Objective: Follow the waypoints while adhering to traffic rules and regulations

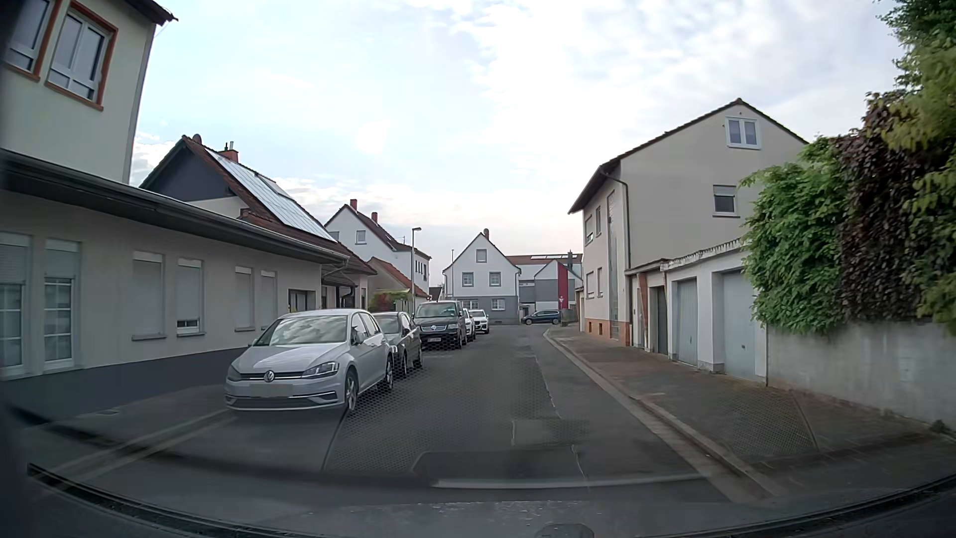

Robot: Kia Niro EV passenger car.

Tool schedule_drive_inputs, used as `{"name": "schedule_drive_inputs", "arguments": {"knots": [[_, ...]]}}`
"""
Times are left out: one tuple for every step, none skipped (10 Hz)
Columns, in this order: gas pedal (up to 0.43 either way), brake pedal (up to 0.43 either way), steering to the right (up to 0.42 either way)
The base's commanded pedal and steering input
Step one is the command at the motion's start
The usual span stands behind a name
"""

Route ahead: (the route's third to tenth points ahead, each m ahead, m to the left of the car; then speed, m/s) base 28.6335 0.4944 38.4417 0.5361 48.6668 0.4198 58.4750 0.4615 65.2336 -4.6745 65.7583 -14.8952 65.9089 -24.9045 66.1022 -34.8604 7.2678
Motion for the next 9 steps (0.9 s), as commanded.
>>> {"name": "schedule_drive_inputs", "arguments": {"knots": [[0.110, 0.000, -0.004], [0.110, 0.000, -0.004], [0.098, 0.000, -0.004], [0.079, 0.000, -0.004], [0.079, 0.000, -0.004], [0.079, 0.000, -0.004], [0.079, 0.000, -0.004], [0.079, 0.000, -0.005], [0.067, 0.000, -0.005]]}}
